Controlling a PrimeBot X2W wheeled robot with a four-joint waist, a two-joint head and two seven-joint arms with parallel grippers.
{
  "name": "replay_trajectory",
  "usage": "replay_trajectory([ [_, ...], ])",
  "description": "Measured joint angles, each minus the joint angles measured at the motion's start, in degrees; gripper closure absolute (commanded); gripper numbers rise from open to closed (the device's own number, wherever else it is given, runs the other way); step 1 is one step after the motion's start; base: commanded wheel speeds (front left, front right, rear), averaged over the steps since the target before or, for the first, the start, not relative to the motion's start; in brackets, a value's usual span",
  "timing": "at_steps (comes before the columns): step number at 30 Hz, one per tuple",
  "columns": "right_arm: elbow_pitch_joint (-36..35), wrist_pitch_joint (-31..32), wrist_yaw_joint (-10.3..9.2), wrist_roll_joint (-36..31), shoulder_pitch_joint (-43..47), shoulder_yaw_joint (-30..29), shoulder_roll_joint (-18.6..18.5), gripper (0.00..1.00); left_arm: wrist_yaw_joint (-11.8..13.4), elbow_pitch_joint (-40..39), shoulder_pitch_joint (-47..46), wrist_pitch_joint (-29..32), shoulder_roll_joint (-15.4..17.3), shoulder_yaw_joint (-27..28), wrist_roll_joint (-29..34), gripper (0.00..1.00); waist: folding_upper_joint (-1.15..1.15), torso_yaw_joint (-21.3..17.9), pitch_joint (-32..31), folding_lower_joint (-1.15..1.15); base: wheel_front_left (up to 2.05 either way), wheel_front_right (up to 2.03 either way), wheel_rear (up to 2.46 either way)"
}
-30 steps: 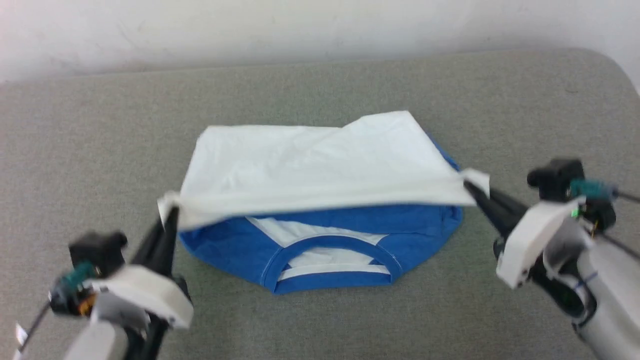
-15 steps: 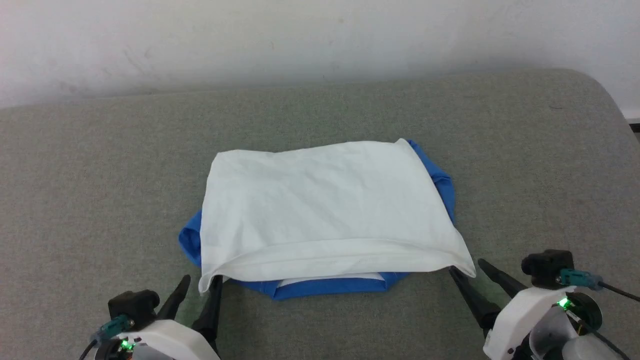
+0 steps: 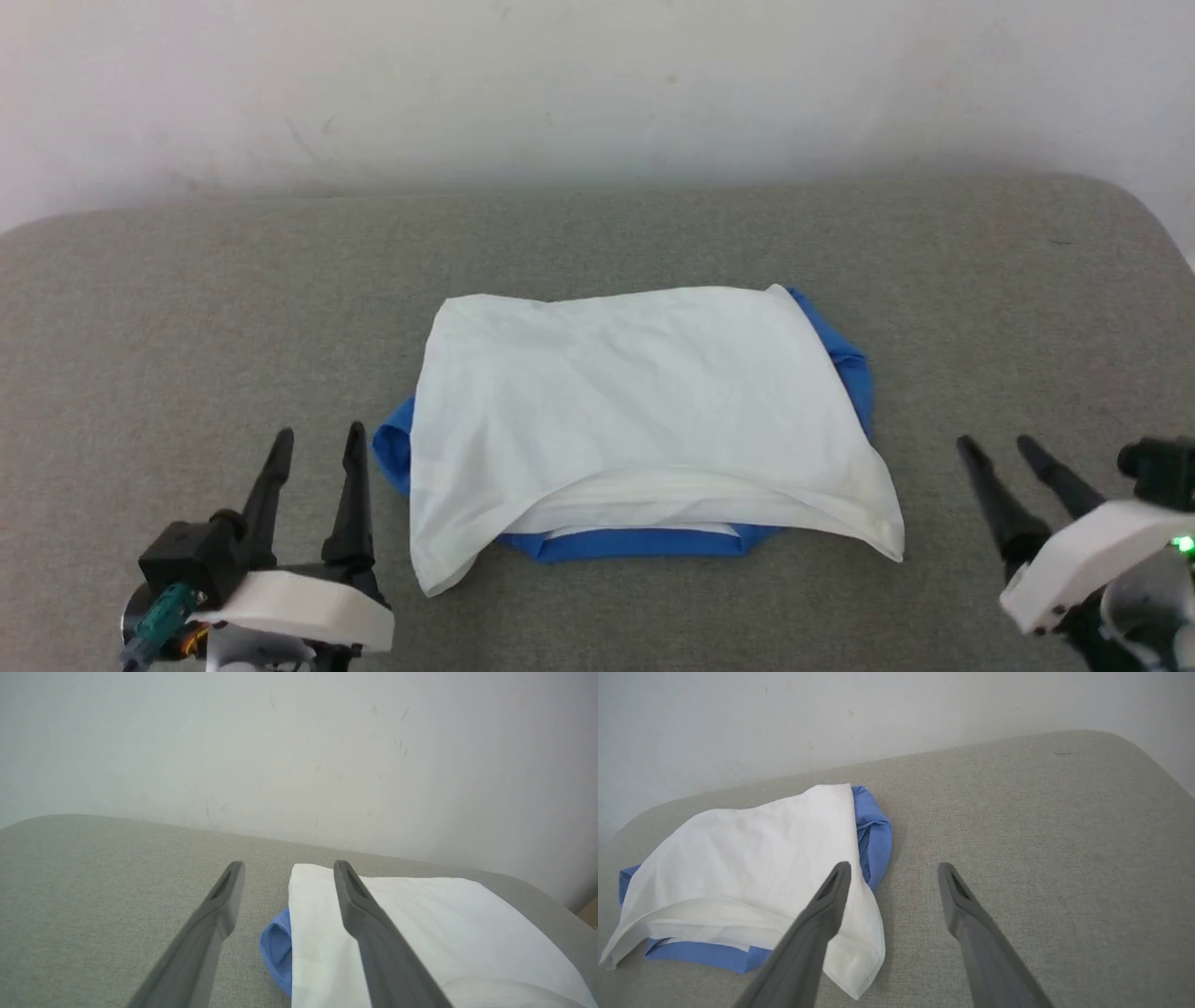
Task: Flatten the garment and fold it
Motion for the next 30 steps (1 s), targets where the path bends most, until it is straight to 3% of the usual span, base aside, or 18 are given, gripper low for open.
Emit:
replay_trajectory([
  [5, 6.4, 7.6, 0.00, 0.4, -6.2, -1.7, -2.1, 0.00, 0.5, -4.1, -0.3, -0.1, -1.2, 1.0, 5.4, 0.00, 0.00, 1.9, 0.5, 0.00, 0.00, 0.00, 0.00],
  [11, 16.2, 15.5, 0.00, 2.6, -15.0, 1.5, -3.5, 0.00, 0.2, -5.9, -1.0, -0.1, -4.6, 1.1, 8.9, 0.00, 0.00, 4.4, 2.0, 0.00, 0.00, 0.00, 0.00],
  [19, 28.1, 18.8, 0.00, 4.3, -25.9, 6.5, -3.6, 0.00, -3.0, -5.3, -2.8, -0.1, -8.7, 1.0, 11.5, 0.00, 0.00, 7.5, 4.7, 0.01, 0.00, 0.00, 0.00],
  [27, 37.0, 24.0, -0.02, 9.1, -31.1, 11.4, -3.7, 0.00, -5.7, -3.7, -3.5, -0.1, -11.0, 1.8, 13.5, 0.00, 0.00, 9.1, 6.5, 0.00, 0.00, 0.00, 0.00],
  [28, 37.4, 24.7, -0.02, 9.7, -31.5, 11.7, -4.0, 0.37, -5.9, -3.6, -3.5, -0.1, -11.2, 2.0, 13.6, 0.00, 0.00, 9.2, 6.5, 0.00, 0.00, 0.00, 0.00],
  [30, 37.7, 25.3, -0.08, 10.6, -31.8, 12.6, -4.3, 1.00, -6.4, -3.3, -3.5, -0.1, -11.5, 2.4, 14.0, 0.00, 0.00, 9.2, 6.5, 0.00, 0.00, 0.00, 0.00],
])
